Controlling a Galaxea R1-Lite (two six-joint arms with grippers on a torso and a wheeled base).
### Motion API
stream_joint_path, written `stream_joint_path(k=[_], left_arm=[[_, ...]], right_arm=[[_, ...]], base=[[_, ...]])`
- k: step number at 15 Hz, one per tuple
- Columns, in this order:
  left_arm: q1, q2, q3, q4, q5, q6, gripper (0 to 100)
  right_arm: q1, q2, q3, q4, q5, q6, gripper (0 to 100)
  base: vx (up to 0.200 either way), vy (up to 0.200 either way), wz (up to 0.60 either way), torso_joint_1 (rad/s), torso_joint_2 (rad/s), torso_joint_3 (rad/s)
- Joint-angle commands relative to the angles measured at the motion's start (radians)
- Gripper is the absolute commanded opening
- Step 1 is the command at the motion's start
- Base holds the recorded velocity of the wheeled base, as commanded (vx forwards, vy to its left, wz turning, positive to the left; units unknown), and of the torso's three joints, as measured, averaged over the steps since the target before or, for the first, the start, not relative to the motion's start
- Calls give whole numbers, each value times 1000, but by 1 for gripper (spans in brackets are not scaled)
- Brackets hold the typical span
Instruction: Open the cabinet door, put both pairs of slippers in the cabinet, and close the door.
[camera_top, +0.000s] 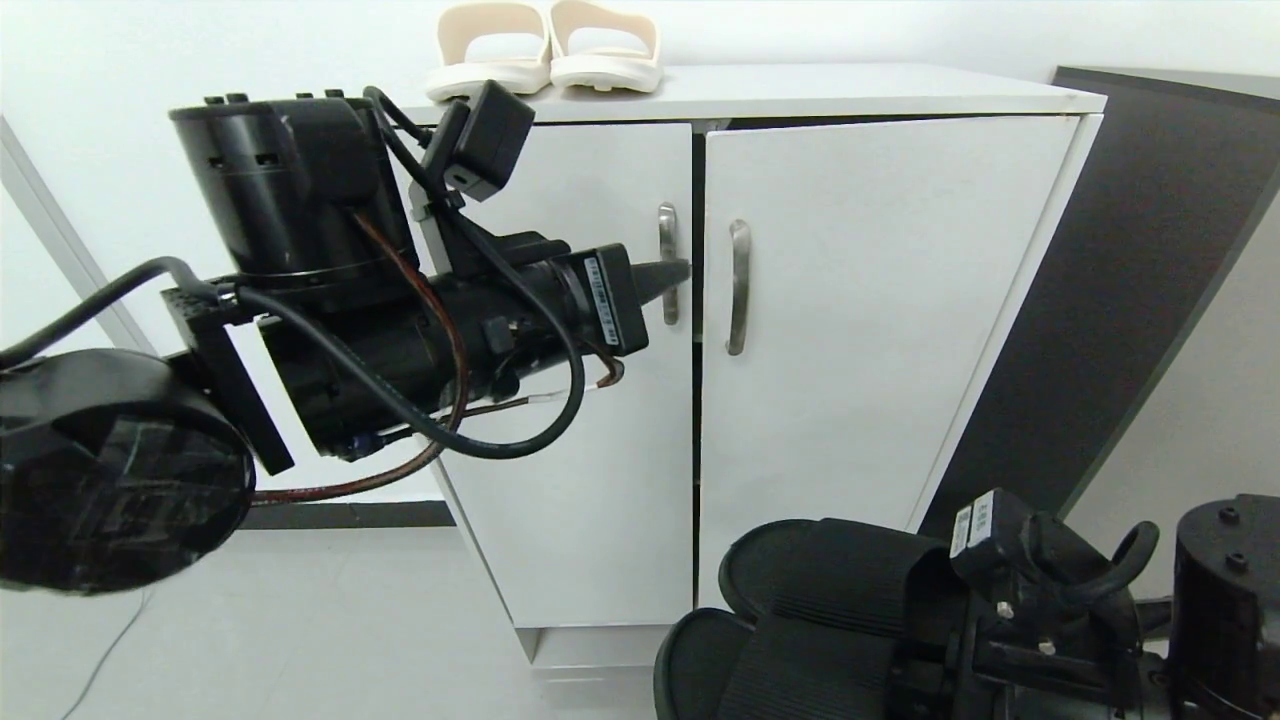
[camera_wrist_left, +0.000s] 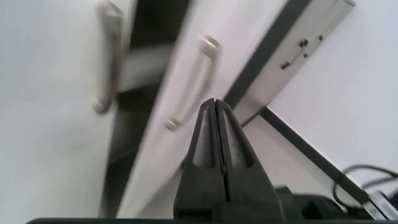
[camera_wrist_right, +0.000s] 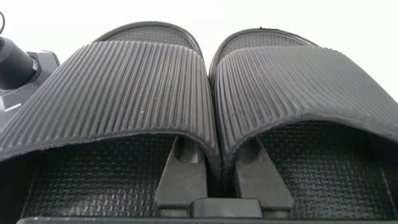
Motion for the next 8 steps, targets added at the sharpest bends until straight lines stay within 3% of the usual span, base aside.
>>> stream_joint_path(k=[1, 8], left_arm=[[34, 57, -62, 5, -4, -3, 0], [41, 128, -205, 105, -4, -11, 0]], right_arm=[[4, 6, 0, -1, 1, 0, 0], [10, 6, 9, -1, 1, -23, 0]], base=[[0, 0, 0, 0, 0, 0], [0, 0, 0, 0, 0, 0]])
